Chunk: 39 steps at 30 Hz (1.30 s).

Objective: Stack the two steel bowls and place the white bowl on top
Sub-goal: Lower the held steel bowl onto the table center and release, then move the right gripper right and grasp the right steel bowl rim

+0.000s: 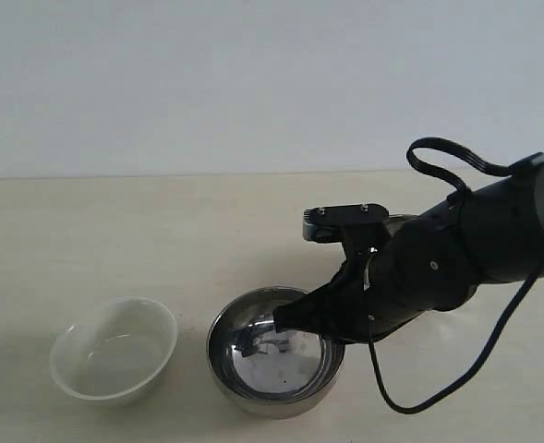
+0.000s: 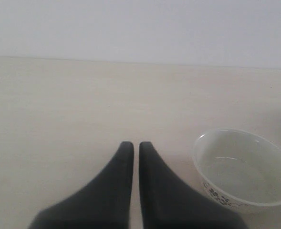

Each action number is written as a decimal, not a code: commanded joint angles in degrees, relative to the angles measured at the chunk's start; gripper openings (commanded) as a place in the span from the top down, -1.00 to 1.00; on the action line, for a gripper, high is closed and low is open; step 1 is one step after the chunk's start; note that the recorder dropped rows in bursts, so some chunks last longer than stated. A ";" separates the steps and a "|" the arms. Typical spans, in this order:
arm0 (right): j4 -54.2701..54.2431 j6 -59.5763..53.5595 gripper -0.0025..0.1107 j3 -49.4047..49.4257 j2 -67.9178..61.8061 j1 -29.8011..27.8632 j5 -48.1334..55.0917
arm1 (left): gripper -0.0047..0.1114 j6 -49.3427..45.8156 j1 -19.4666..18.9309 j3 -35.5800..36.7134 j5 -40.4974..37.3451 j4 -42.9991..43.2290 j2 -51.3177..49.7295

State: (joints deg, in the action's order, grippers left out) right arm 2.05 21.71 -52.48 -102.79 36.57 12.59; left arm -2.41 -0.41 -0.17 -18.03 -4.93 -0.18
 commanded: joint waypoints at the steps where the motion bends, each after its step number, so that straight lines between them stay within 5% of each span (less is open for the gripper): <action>1: -0.02 0.22 0.95 -0.03 0.24 0.00 -0.27 | 0.85 0.27 0.29 0.17 0.43 0.00 0.18; 5: -0.02 -0.01 0.71 -0.03 0.24 0.00 -0.87 | 0.85 0.27 0.29 0.17 0.43 0.00 0.18; 9: -0.02 -0.01 0.09 -0.03 0.24 0.00 -0.87 | 0.85 0.27 0.29 0.17 0.43 0.00 0.18; 11: -0.02 -0.70 -0.05 -0.03 0.24 0.00 -1.24 | 0.85 0.27 0.29 0.17 0.43 0.00 0.18; 24: -0.02 -0.87 -0.07 -0.67 9.38 -1.39 -2.66 | 0.85 0.27 0.29 0.17 0.43 0.00 0.18; 39: 1.31 -3.16 -0.07 -0.73 14.18 -19.74 12.06 | 0.85 0.27 0.29 0.17 0.43 0.00 0.18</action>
State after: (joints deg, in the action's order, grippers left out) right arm 2.71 20.76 -54.46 -88.41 18.69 24.00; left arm -2.41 -0.41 -0.17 -18.03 -4.93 -0.18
